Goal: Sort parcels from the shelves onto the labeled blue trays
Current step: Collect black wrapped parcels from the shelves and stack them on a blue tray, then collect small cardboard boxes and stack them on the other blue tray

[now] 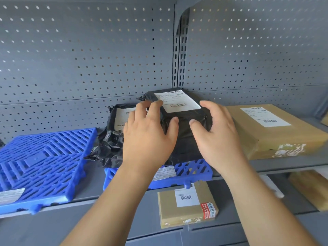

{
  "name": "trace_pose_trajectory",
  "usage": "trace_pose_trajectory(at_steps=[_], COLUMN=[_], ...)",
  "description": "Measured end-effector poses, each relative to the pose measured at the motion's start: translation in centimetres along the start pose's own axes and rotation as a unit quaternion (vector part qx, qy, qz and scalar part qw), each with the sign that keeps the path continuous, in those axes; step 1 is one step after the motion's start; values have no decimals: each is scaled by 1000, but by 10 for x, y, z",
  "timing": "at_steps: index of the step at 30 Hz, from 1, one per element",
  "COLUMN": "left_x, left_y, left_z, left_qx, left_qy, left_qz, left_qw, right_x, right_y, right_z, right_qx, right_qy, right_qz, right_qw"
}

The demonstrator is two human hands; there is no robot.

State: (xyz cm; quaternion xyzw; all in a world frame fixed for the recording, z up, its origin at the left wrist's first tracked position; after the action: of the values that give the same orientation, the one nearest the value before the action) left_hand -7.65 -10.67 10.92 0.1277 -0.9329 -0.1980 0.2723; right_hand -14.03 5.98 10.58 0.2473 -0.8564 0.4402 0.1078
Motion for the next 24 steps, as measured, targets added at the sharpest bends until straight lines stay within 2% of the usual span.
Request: trace_pose_trajectory(at_steps=[12, 18, 24], left_x=[-18, -31, -53], left_y=[55, 128, 229], left_z=[-6, 24, 81], left_qx=[4, -6, -12], left_qy=[35, 31, -22], left_qz=[49, 89, 143], left_qw=[998, 996, 989], right_x=[-23, -46, -88], right_y=[17, 58, 117], right_z=[-47, -112, -203], right_qx=[3, -7, -37], right_qy=[20, 41, 85], right_qz=[0, 16, 62], right_qw=[1000, 999, 994])
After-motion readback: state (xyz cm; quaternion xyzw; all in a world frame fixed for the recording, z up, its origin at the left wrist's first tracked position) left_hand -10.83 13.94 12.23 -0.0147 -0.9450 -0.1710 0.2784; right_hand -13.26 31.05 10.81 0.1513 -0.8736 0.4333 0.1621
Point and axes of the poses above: each hand's wrist, its own x-axis towards the middle knuckle, its own z-axis out of the palm, y = z × x, the point moved 8 cm from there along x, towards the middle knuckle, and after that the axes turned 12 degrees about -y, right-handed, at the moved point
